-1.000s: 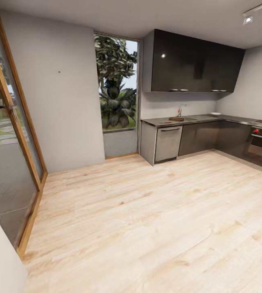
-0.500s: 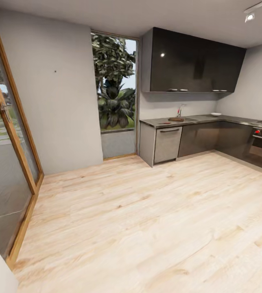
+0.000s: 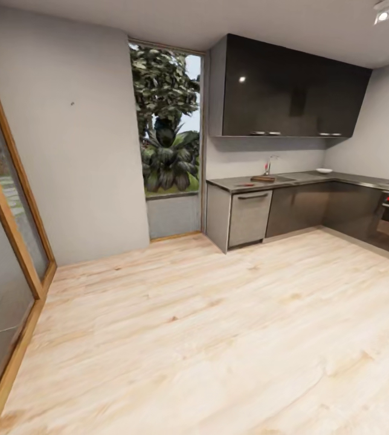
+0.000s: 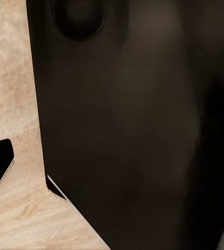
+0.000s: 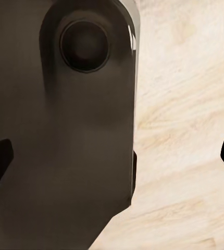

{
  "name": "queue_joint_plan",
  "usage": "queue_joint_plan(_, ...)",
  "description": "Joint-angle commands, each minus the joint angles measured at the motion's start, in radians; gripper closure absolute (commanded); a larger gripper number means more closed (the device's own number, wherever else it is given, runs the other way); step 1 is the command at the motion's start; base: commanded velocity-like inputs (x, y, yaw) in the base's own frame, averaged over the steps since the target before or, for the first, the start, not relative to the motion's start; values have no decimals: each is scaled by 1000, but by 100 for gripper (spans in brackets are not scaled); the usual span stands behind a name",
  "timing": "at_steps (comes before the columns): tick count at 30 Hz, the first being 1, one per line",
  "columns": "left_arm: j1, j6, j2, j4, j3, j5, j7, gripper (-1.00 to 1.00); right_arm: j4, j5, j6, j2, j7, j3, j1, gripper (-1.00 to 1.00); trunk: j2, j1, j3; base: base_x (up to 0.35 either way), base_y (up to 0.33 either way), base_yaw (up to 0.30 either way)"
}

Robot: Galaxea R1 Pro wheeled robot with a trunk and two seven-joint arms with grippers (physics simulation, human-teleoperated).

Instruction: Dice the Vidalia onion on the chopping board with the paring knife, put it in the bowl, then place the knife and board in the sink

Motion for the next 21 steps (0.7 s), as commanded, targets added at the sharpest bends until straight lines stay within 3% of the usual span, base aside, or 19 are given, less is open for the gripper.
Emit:
queue_joint_plan(1, 0, -1, 0, -2, 1, 1, 0, -100, 0, 0, -1, 0, 0, 0, 0, -100, 0, 1, -1, 342, -56, 0)
queue_joint_plan(7, 0, -1, 5, -2, 1, 1, 1, -100, 0, 0, 0, 0, 0, 0, 0, -100, 0, 1, -1, 329, -153, -73)
queue_joint_plan(21, 0, -2, 6, -2, 1, 1, 1, -100, 1, 0, 0, 4, 0, 0, 0, -100, 0, 1, -1, 307, -206, -266)
